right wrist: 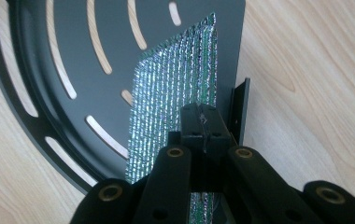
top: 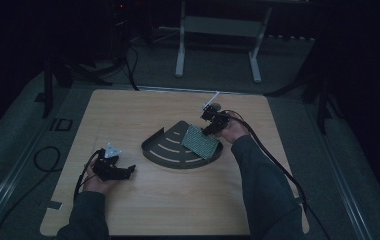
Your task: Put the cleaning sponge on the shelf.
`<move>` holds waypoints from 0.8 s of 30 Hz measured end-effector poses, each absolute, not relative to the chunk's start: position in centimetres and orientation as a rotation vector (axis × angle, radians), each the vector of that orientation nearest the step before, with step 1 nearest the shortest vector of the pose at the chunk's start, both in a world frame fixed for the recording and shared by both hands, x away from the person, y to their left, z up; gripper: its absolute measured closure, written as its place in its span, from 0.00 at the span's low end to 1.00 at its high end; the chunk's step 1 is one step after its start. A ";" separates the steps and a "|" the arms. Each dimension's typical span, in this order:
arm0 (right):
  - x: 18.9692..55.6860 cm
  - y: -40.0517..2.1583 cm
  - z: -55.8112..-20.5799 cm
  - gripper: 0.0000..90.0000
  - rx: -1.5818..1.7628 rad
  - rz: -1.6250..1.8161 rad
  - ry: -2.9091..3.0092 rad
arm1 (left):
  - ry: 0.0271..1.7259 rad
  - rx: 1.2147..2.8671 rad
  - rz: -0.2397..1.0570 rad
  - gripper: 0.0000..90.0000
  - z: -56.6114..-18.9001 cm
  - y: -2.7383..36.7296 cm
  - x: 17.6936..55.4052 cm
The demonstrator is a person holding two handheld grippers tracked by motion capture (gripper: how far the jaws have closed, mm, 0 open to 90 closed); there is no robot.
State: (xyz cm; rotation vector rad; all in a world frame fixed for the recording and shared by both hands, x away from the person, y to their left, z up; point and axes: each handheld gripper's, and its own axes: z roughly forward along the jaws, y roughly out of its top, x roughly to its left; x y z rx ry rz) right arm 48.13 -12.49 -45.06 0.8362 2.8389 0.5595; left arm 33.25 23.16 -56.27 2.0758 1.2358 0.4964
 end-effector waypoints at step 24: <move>48.5 -14.1 -47.6 1.00 0.874 0.465 2.838 | 1.235 2.076 0.496 0.16 -56.3 23.2 33.2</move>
